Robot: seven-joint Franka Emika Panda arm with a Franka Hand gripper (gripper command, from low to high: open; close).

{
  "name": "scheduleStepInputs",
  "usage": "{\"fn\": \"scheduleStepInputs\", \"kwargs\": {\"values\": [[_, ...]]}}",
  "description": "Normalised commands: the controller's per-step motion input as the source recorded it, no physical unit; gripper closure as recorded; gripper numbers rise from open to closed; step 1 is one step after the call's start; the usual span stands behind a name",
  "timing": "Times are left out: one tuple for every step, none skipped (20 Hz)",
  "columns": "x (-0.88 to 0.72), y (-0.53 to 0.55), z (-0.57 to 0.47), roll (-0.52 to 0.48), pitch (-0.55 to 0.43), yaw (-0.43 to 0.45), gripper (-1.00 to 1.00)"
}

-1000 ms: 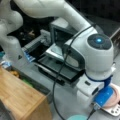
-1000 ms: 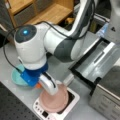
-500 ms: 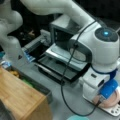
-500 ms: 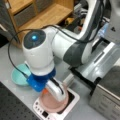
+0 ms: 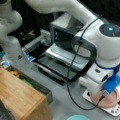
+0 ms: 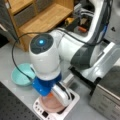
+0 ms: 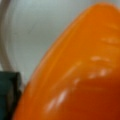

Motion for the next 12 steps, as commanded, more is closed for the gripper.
{"fn": "scheduleStepInputs", "kwargs": {"values": [[0.27,0.11,0.06,-0.239,0.112,0.001,1.0],[0.27,0.1,0.07,-0.239,0.111,0.001,1.0],[0.27,0.08,0.07,-0.243,0.112,0.004,1.0],[0.27,0.07,0.06,-0.246,0.105,0.01,1.0],[0.27,0.06,0.05,-0.25,0.101,0.014,1.0],[0.27,0.06,0.05,-0.251,0.099,0.016,1.0],[0.27,0.05,0.04,-0.247,0.095,0.019,1.0],[0.27,0.05,0.02,-0.248,0.091,0.023,1.0],[0.26,0.05,0.01,-0.247,0.085,0.029,1.0],[0.26,0.04,-0.02,-0.244,0.077,0.033,1.0],[0.26,0.04,-0.02,-0.243,0.076,0.035,1.0],[0.26,0.04,-0.04,-0.246,0.07,0.035,1.0]]}}
